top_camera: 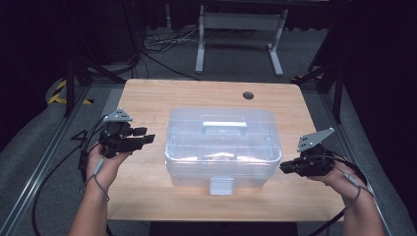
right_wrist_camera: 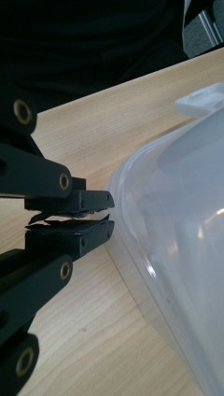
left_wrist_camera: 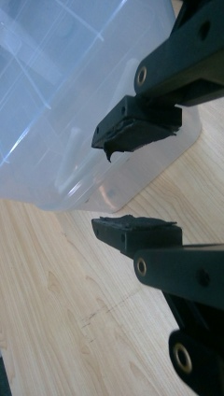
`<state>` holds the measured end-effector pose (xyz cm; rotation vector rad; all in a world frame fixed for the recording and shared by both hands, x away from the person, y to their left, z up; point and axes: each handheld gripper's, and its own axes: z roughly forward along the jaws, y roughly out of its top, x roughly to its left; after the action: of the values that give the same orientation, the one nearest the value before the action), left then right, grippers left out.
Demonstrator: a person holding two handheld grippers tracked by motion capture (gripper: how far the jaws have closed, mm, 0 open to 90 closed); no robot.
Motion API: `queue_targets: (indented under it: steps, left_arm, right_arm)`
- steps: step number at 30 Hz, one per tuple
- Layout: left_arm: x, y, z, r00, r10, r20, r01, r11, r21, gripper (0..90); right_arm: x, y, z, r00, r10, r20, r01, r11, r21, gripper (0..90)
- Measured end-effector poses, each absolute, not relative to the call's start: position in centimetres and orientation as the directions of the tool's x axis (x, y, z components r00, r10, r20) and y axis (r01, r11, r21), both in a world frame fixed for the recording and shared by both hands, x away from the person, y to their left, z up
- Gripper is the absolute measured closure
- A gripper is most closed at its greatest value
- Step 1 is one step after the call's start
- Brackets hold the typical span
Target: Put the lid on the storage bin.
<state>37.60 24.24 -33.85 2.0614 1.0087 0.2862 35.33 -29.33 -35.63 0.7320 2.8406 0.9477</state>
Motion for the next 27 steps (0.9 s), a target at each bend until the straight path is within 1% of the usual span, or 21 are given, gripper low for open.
queue_targets:
  steps: [3,4,6,8,9,13,17,18,22,23,26,27]
  left_arm:
    - [37.3,24.5,-34.0,0.647,0.75,-0.14,0.563,-0.345,0.751,49.0]
    - [37.3,24.5,-34.0,0.647,0.75,-0.14,0.563,-0.345,0.751,47.9]
    - [36.9,24.9,-34.2,0.634,0.759,-0.147,0.574,-0.335,0.748,45.9]
    - [36.7,25.1,-34.2,0.626,0.765,-0.151,0.579,-0.326,0.747,44.5]
    - [36.5,25.3,-34.3,0.621,0.77,-0.148,0.58,-0.324,0.747,44.1]
    - [35.9,25.7,-34.4,0.608,0.78,-0.149,0.587,-0.315,0.746,43.3]
    - [35.3,26.3,-34.6,0.591,0.792,-0.151,0.595,-0.303,0.744,42.9]
    - [35.0,26.6,-34.7,0.585,0.797,-0.15,0.599,-0.299,0.743,42.8]
    - [34.5,26.9,-34.8,0.573,0.806,-0.15,0.605,-0.292,0.74,42.7]
    - [34.2,27.1,-34.9,0.564,0.811,-0.152,0.611,-0.287,0.738,42.5]
    - [33.9,27.3,-35.0,0.559,0.815,-0.149,0.613,-0.286,0.736,42.4]
    - [33.7,27.3,-35.0,0.556,0.818,-0.148,0.614,-0.284,0.736,42.4]
  right_arm:
    - [35.3,-29.8,-35.0,-0.882,0.463,0.084,0.414,0.678,0.608,81.6]
    - [35.3,-29.8,-35.0,-0.882,0.463,0.084,0.414,0.678,0.608,81.6]
    - [35.3,-30.0,-34.1,-0.885,0.459,0.079,0.395,0.652,0.647,79.9]
    - [35.3,-30.0,-33.8,-0.886,0.457,0.077,0.389,0.643,0.659,79.0]
    - [35.3,-30.1,-33.2,-0.886,0.459,0.07,0.378,0.626,0.682,77.7]
    - [35.7,-30.4,-32.8,-0.881,0.468,0.065,0.368,0.594,0.715,76.4]
    - [36.3,-30.6,-32.1,-0.861,0.504,0.065,0.37,0.535,0.759,73.2]
    - [36.7,-30.7,-31.9,-0.85,0.523,0.064,0.365,0.498,0.787,70.5]
    - [37.3,-30.8,-31.6,-0.824,0.563,0.063,0.366,0.445,0.817,68.2]
    - [37.8,-30.9,-31.5,-0.805,0.59,0.058,0.359,0.406,0.84,65.2]
    - [38.1,-30.8,-31.5,-0.795,0.603,0.063,0.36,0.386,0.849,63.8]
    - [38.3,-30.7,-31.5,-0.787,0.615,0.053,0.353,0.378,0.856,60.9]
